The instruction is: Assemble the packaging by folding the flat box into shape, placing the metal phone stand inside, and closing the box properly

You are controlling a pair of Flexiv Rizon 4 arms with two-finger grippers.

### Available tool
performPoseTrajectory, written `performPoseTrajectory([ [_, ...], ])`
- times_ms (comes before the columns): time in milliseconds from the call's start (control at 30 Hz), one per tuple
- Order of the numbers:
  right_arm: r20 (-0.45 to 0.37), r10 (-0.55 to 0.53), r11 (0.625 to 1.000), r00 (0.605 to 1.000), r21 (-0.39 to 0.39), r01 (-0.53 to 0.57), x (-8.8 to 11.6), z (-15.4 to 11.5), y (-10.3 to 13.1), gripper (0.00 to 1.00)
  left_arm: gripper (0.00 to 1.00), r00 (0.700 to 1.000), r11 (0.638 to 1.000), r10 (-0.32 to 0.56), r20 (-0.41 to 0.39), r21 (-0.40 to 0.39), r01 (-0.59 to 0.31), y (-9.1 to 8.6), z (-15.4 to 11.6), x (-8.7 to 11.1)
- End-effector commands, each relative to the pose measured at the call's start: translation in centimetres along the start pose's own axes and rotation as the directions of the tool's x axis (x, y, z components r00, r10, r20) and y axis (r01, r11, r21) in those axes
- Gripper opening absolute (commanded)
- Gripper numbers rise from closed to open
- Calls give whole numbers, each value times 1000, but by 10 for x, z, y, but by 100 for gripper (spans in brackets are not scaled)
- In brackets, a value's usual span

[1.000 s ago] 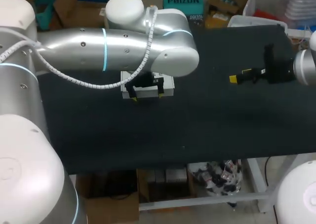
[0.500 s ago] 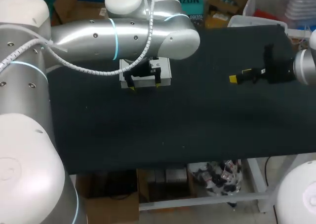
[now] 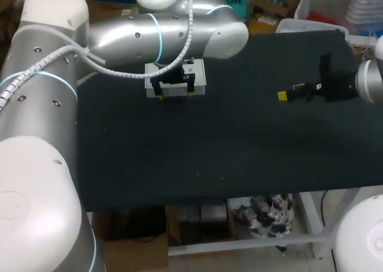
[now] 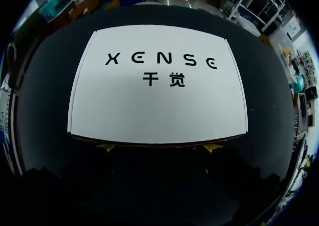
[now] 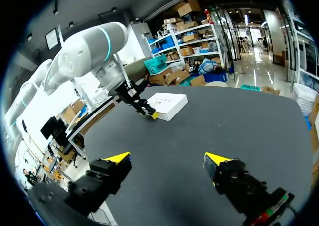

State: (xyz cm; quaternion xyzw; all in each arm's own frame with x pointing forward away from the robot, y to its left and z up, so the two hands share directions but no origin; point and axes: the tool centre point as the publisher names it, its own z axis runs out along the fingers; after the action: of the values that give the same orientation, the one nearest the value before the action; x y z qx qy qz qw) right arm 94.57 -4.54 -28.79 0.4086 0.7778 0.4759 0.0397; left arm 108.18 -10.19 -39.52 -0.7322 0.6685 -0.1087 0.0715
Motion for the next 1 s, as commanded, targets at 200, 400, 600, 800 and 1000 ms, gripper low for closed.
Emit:
performPoseTrajectory([
  [200, -8, 0, 1000, 1000, -3, 0, -1, -1, 0, 100, 100, 999, 987, 6, 40, -163, 0, -24, 7, 6],
  [400, -8, 0, 1000, 1000, -3, 0, -1, -1, 0, 100, 100, 1000, 989, 30, 8, -143, -29, -18, 1, 5],
  [600, -8, 0, 1000, 1000, -3, 0, -1, -1, 0, 100, 100, 996, 993, 74, -44, -87, -78, 9, -18, -1],
  [800, -8, 0, 1000, 1000, -3, 0, -1, -1, 0, 100, 100, 986, 993, 118, -117, 15, -118, 34, -45, -16],
  [1000, -8, 0, 1000, 1000, -3, 0, -1, -1, 0, 100, 100, 971, 982, 159, -179, 127, -137, 50, -61, -33],
])
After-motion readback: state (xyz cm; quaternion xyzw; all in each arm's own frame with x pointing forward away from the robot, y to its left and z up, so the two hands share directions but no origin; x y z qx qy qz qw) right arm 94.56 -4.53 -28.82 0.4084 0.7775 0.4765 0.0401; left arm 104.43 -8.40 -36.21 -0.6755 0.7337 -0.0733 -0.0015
